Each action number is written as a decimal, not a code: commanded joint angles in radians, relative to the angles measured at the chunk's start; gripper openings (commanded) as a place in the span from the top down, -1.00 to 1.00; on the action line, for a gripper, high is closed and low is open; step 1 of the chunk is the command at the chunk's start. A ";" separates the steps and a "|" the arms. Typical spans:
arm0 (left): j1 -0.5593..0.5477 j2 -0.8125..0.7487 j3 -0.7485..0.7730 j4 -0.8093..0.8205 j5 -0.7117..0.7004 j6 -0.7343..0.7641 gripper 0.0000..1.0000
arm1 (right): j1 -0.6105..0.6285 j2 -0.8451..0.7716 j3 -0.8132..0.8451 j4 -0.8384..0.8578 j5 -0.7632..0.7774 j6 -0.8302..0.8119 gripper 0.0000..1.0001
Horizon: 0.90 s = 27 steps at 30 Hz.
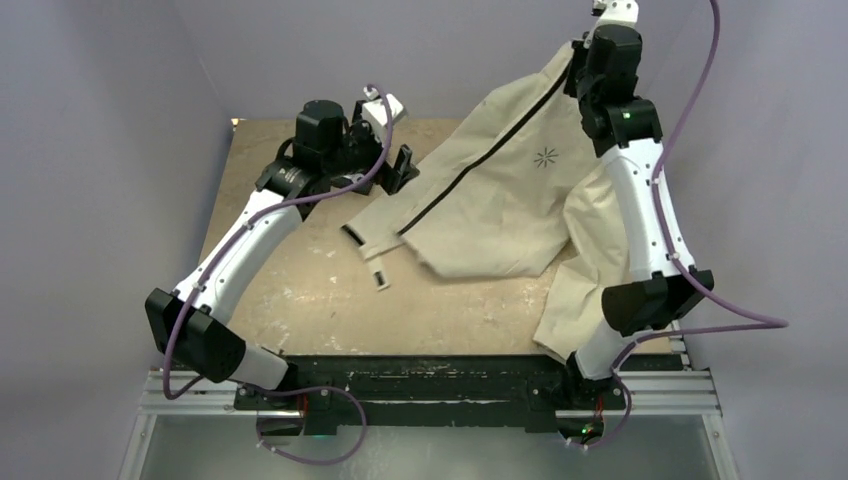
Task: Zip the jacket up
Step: Zip the zipper on the jacket.
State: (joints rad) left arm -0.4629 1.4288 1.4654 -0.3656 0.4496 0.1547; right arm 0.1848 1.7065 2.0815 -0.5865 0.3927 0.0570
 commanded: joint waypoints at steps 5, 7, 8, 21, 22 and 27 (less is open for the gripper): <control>0.068 -0.001 0.055 -0.081 -0.266 -0.018 -0.93 | 0.345 -0.157 -0.462 0.274 -0.372 0.098 1.00; 0.070 0.006 0.052 -0.134 -0.295 -0.008 -0.94 | 0.405 -0.179 -0.616 0.342 -0.439 0.138 1.00; 0.072 0.009 0.050 -0.151 -0.311 -0.001 -0.95 | 0.417 -0.188 -0.682 0.374 -0.466 0.164 1.00; 0.145 -0.046 -0.096 -0.068 -0.445 -0.043 -0.98 | 0.392 -0.286 -0.865 0.457 -0.708 0.210 -0.98; 0.148 -0.050 -0.120 -0.050 -0.446 -0.045 -0.98 | 0.356 -0.309 -0.856 0.451 -0.707 0.207 -0.98; 0.221 -0.088 -0.277 0.101 -0.429 -0.029 -0.98 | 0.074 -0.476 -0.964 0.546 -0.609 0.223 -0.98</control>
State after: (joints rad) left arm -0.3027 1.3903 1.2858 -0.4141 0.0395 0.1318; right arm 0.4698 1.3643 1.1599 -0.1661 -0.2977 0.2691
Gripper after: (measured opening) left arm 0.987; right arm 0.987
